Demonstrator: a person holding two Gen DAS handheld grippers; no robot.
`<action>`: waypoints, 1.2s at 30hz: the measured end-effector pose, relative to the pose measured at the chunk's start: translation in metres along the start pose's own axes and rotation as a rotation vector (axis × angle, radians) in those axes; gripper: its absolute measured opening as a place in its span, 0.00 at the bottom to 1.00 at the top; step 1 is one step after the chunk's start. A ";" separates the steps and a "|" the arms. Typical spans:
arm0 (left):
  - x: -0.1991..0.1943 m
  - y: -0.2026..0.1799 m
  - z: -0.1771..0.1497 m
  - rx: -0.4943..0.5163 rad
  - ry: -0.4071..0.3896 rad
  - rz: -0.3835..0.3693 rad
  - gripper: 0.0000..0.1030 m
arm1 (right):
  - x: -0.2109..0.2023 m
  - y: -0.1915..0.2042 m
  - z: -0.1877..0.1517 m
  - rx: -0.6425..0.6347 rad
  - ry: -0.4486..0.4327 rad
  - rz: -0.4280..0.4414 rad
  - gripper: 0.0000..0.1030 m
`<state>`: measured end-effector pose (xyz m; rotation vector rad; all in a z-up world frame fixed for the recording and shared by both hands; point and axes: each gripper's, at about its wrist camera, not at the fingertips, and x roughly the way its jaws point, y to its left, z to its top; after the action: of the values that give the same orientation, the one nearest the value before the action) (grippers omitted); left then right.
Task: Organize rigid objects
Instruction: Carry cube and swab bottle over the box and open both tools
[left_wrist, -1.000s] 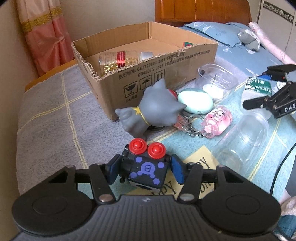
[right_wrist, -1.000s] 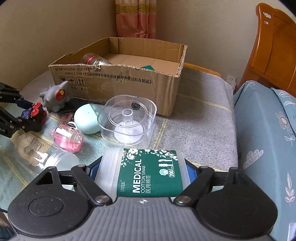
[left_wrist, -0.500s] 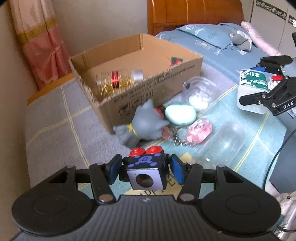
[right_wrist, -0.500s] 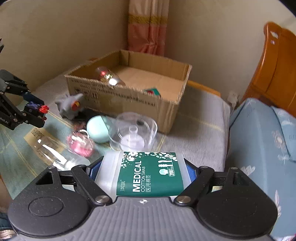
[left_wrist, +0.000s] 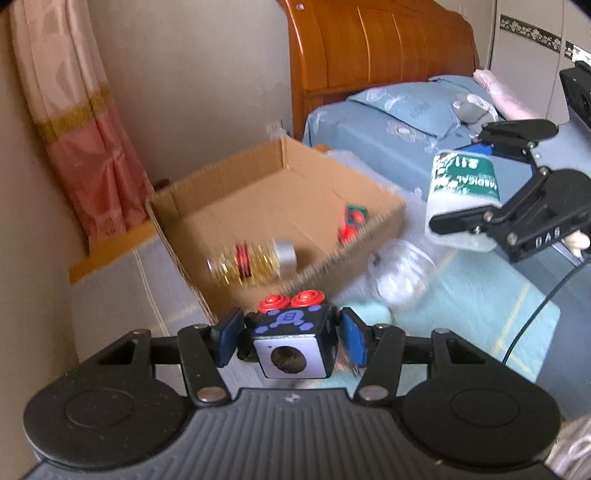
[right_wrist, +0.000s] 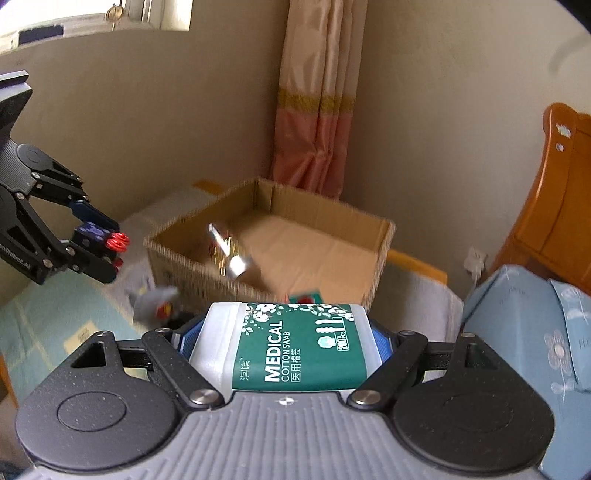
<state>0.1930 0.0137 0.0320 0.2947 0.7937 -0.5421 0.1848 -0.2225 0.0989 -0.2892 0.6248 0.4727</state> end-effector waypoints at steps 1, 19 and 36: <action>0.002 0.003 0.006 0.002 -0.005 0.006 0.54 | 0.003 -0.001 0.006 -0.002 -0.008 0.004 0.84; 0.070 0.049 0.080 -0.033 -0.010 0.078 0.54 | 0.099 -0.017 0.059 0.041 -0.010 0.047 1.00; 0.114 0.059 0.099 -0.097 0.017 0.116 0.94 | 0.076 -0.003 0.029 0.060 -0.001 0.060 1.00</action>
<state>0.3501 -0.0214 0.0166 0.2548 0.8118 -0.3917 0.2544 -0.1881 0.0750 -0.2137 0.6472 0.5102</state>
